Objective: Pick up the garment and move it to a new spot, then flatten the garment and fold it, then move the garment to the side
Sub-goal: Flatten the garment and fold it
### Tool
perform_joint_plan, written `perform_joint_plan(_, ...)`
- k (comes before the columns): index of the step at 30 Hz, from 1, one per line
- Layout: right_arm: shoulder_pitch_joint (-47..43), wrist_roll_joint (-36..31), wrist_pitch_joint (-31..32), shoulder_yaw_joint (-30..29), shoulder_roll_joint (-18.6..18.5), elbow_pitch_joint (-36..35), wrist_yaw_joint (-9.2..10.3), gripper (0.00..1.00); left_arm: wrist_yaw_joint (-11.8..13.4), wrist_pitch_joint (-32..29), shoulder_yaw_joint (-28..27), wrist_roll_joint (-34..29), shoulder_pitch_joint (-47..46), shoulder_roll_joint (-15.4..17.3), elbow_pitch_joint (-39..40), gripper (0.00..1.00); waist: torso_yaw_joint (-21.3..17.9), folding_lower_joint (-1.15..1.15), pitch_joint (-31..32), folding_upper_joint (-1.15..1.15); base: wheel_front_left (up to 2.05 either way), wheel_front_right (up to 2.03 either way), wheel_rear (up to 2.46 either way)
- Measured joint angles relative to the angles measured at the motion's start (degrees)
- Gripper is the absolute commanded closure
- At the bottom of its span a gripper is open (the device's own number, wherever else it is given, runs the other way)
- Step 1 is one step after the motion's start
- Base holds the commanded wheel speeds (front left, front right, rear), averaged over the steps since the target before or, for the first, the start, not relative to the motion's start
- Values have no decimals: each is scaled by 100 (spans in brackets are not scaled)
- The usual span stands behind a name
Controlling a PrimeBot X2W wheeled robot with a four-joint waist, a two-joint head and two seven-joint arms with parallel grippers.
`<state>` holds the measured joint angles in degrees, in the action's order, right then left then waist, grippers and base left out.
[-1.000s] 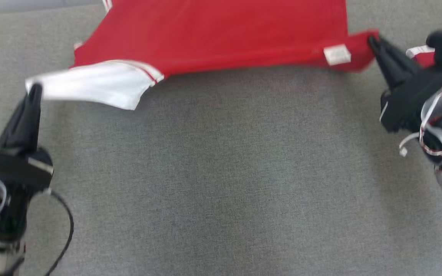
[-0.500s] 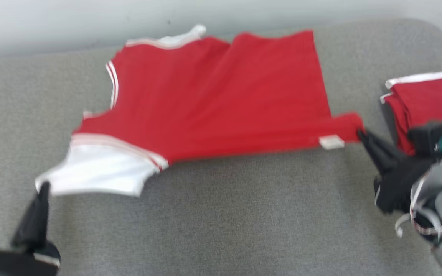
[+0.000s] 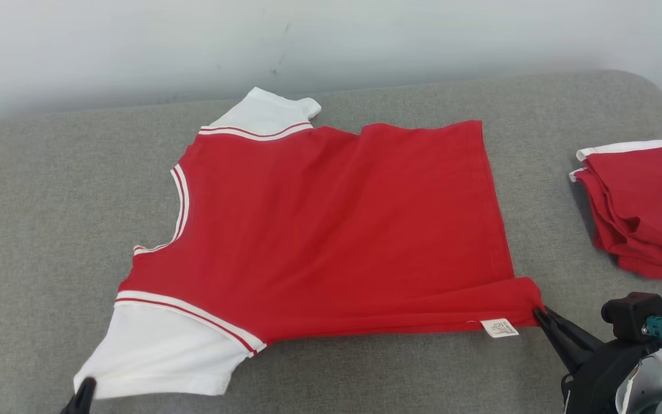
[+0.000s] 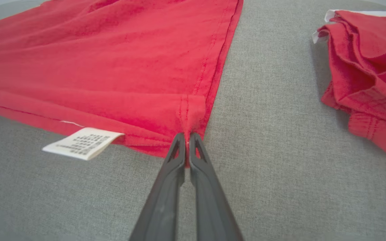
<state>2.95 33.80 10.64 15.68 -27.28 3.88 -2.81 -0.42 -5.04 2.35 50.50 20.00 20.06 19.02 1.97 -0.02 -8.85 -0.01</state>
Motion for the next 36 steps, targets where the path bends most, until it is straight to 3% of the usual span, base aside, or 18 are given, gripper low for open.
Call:
perform_joint_plan(15, -812, 363, 654, -288, -246, -910, 489, 100, 298, -363, -186, 152, 747, 118, 706, 100, 96, 1, -297, 1, 0, 0, 0)
perform_joint_plan(16, -812, 363, 664, -309, -253, -953, 512, 84, 302, -405, -164, 154, 744, 120, 706, 100, 100, 2, -309, 1, 0, 0, 0)
perform_joint_plan(17, -811, 363, 711, -316, -264, -990, 539, 0, 345, -434, -147, 152, 742, 120, 703, 7, 102, 1, -320, 1, 0, 0, 0)
perform_joint_plan(18, -810, 363, 732, -320, -274, -1021, 542, 0, 382, -470, -137, 145, 736, 124, 691, 0, 105, 2, -330, 2, 0, 0, 0)
perform_joint_plan(29, -879, 328, 1209, -308, -405, -1150, 762, 0, 704, -906, -396, -343, 700, 396, 210, 0, 86, 2, -117, 1, 0, 0, 0)
perform_joint_plan(33, -782, 64, 1106, -344, -435, -1282, 794, 0, 745, -544, -645, -811, 168, 383, 290, 0, 62, 2, 35, 1, 0, 0, 0)
perform_joint_plan(36, -416, -212, 821, -382, -369, -1394, 839, 0, 746, 1, -728, -1143, -603, 132, 430, 0, 29, 2, 150, 1, 0, 0, 0)
